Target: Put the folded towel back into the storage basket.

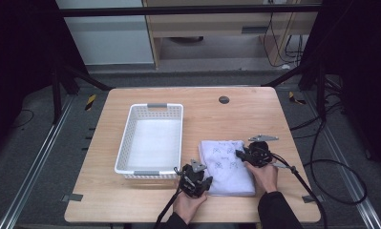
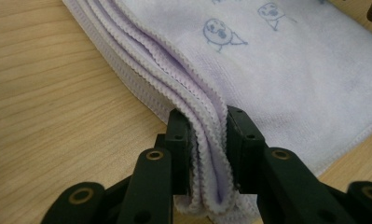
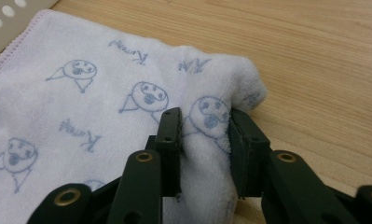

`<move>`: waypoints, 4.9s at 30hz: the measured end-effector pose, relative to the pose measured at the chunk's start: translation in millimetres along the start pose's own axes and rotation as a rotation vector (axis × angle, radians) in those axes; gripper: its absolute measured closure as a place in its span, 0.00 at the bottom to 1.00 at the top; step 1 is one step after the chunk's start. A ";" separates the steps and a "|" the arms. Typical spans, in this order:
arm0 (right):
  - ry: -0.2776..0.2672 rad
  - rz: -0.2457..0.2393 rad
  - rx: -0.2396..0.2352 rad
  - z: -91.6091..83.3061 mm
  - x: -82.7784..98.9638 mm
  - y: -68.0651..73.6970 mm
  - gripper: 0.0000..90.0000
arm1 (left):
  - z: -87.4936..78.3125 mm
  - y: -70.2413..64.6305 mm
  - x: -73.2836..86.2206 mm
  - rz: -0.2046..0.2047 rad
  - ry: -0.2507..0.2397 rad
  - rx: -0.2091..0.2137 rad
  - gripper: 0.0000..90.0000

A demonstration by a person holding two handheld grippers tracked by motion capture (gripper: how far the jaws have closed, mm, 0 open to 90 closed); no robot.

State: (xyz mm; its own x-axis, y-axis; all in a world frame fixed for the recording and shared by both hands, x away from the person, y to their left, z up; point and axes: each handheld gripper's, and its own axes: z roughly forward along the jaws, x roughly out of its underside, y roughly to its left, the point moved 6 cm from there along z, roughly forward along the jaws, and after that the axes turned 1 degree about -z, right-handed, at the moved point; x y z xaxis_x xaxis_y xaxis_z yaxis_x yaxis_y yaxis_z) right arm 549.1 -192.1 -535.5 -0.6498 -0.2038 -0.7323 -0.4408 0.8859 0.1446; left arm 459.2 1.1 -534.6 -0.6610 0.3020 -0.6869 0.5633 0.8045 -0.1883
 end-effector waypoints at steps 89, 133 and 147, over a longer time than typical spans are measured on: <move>-0.374 -0.131 -0.053 -89.5 -112.7 78.4 0.81 | -134.5 35.6 -67.4 0.131 -0.253 -0.039 0.82; -0.402 -0.177 -0.096 -68.7 -158.4 133.8 0.81 | -182.3 84.4 -70.0 0.088 -0.322 -0.085 0.82; -0.408 -0.162 -0.127 -55.2 -164.8 148.5 0.81 | -192.1 102.5 -65.2 0.061 -0.332 -0.111 0.82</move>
State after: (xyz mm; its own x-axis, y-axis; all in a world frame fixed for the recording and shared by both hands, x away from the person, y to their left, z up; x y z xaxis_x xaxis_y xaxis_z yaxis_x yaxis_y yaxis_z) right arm 556.5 -50.0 -356.6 -0.2801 -0.1319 -0.9509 -0.6055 0.7929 0.0684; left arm 464.8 162.1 -374.3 -0.4205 0.1835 -0.8885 0.5275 0.8463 -0.0748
